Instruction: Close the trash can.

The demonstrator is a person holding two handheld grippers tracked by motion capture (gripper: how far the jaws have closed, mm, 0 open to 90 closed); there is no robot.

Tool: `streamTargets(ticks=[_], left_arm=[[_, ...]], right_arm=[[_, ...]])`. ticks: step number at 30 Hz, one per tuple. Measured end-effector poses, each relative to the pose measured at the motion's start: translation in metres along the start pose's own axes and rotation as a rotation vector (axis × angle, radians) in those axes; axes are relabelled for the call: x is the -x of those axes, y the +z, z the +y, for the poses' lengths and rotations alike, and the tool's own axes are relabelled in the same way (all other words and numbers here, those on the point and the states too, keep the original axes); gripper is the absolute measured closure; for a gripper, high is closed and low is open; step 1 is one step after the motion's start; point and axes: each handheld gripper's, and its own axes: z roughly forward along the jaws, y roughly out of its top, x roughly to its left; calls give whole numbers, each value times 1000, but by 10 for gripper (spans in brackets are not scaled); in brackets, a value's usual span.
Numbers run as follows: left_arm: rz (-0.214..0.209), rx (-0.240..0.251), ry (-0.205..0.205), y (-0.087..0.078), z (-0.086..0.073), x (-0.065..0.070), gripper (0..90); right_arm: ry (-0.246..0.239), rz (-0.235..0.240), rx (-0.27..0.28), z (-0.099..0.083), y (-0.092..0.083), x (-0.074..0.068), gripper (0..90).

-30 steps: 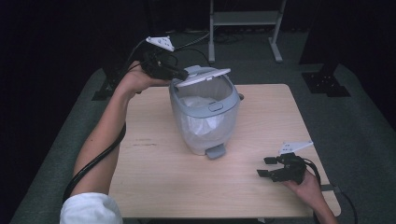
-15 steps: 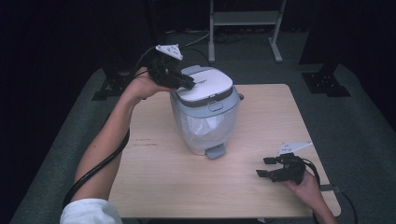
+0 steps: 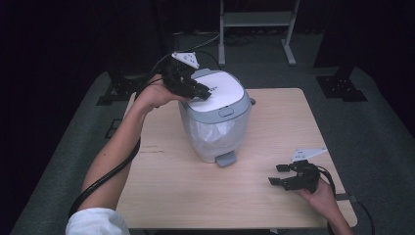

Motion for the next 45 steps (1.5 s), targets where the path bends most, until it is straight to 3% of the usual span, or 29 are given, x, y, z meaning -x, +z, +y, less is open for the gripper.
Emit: streamTargets(ticks=[6,11,17,20,22,25,27,33,39,45], left_arm=[[-53,35,-5,6,0,3,711],[-63,65,-1,8,-4,4,716],[-30,33,17,10,-2,9,743],[-21,54,17,9,-5,10,744],[17,37,11,7,-4,11,653],[28,31,20,5,-3,14,569],[29,28,6,3,-5,16,531],[46,67,-9,-10,-10,21,480],[70,61,-6,-24,-17,29,449],[105,73,-34,-42,-33,33,403]], right_arm=[[3,-7,3,0,-1,2,314],[5,-9,3,0,0,2,315],[7,-17,3,0,-1,4,315],[9,-20,7,0,-2,4,314],[7,-20,10,0,-2,4,314],[15,-18,11,0,-2,4,313],[13,-18,13,0,-1,3,313],[11,-30,19,-1,-3,2,313],[29,-47,24,-3,-7,4,311],[50,-67,44,-7,-14,10,310]])
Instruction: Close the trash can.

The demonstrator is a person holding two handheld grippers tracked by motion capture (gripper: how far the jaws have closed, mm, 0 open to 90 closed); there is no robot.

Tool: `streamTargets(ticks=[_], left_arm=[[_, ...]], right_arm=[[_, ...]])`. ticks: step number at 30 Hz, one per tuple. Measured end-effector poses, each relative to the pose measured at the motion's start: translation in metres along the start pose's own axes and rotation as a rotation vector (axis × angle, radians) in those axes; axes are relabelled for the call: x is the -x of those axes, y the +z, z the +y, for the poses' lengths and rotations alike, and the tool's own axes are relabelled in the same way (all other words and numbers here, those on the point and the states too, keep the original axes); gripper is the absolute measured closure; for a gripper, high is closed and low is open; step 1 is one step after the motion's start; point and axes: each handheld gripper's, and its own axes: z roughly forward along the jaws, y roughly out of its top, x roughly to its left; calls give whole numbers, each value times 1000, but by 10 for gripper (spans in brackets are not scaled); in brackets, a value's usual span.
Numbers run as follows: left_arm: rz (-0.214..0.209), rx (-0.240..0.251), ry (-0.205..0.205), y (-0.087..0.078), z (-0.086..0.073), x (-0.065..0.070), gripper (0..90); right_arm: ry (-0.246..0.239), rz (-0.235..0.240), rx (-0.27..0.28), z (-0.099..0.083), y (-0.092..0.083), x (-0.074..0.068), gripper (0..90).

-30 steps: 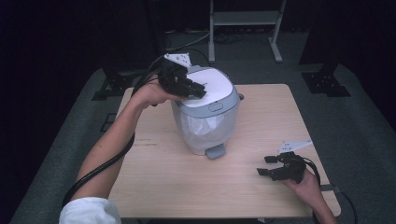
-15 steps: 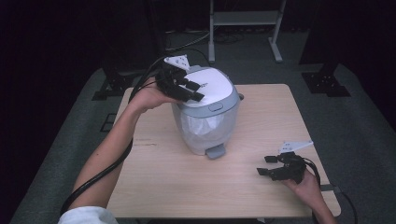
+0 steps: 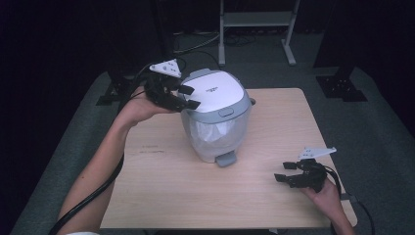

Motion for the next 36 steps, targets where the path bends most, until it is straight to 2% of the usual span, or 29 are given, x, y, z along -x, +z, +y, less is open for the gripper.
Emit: streamTargets(ticks=[6,12,19,26,36], left_arm=[[32,9,-27,-20,-17,0,369],[57,27,-53,-31,-32,3,340],[76,40,-70,-39,-46,6,317],[90,24,-98,-43,-64,8,285],[97,16,-109,-44,-83,17,247]], right_arm=[[12,-8,7,-3,-2,1,310],[18,-8,11,-4,-3,1,310],[21,-10,17,-3,-3,2,309],[24,-13,12,-5,-1,3,309],[21,-16,22,-5,-5,1,307]])
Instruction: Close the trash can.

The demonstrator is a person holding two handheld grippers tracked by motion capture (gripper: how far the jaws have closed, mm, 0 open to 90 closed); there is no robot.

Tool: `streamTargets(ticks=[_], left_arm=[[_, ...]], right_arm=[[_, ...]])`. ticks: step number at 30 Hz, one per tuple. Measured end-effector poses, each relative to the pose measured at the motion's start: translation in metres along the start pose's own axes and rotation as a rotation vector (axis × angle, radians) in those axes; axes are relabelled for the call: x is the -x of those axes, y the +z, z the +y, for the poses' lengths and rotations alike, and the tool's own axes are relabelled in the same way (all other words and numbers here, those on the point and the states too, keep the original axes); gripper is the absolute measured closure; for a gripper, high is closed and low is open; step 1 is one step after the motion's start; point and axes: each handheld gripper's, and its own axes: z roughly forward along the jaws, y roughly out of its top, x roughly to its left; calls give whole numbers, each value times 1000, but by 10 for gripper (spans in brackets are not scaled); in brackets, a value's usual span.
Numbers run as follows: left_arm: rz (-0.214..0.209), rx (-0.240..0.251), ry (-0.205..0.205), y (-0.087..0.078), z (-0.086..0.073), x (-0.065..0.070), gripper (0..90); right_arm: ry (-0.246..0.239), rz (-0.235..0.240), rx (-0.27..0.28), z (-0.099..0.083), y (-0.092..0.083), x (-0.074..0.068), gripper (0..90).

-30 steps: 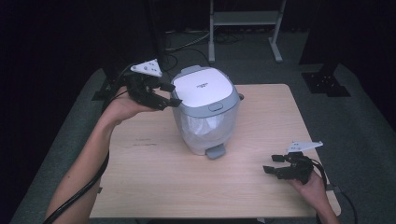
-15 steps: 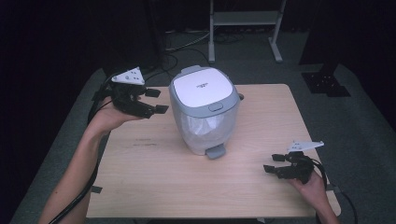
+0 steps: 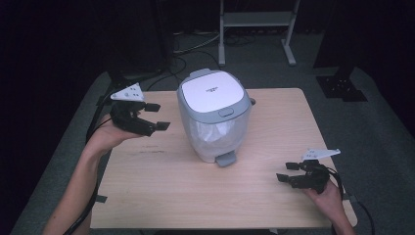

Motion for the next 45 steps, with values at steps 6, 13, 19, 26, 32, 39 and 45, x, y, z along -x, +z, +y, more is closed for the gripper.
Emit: streamTargets(ticks=[6,13,19,26,32,39,45], left_arm=[[4,-15,-21,3,-14,1,232],[-2,-25,-43,9,-27,3,208],[3,-25,-67,14,-41,5,188],[0,-32,-94,20,-59,7,178],[6,-35,-100,21,-70,8,178],[16,-35,-109,24,-80,13,170],[22,-37,-113,26,-89,17,170]], right_arm=[[-3,-4,-6,-1,0,-1,306],[-2,-7,1,-1,-3,-2,305],[-6,-8,0,-2,-3,-3,305],[-6,-10,-2,-3,-3,-4,304],[-2,-14,3,-3,-5,-5,304],[-5,-17,1,-4,-5,-4,303],[-4,-14,-5,-5,-4,-6,303]])
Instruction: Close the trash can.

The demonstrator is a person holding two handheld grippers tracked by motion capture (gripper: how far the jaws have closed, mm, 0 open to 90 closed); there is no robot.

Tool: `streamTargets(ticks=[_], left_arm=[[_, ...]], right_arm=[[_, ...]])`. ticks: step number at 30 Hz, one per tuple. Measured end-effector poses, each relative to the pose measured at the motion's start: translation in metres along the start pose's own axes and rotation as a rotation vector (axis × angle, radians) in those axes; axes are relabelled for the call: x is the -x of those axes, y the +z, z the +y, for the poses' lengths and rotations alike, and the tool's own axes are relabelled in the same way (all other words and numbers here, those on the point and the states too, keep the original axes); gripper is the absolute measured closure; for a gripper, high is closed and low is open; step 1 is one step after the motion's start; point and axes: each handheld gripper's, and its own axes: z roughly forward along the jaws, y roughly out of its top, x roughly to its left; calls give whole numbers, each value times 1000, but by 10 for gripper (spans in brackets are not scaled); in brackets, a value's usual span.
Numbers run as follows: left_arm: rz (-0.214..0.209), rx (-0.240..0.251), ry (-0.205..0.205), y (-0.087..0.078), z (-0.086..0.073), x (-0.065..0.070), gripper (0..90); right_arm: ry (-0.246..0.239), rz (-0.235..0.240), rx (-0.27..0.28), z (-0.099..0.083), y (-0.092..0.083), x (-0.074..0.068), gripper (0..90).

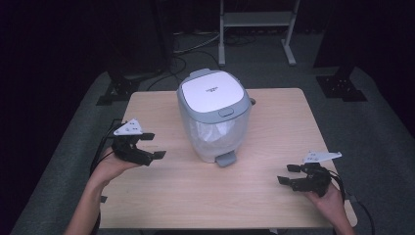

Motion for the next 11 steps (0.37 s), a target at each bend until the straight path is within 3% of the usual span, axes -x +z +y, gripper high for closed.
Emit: streamTargets(ticks=[5,11], left_arm=[[-1,3,-13,2,-11,3,170],[0,-3,0,4,-19,10,170]], right_arm=[[0,1,-5,-1,1,-1,303],[-2,5,-9,0,3,-1,303]])
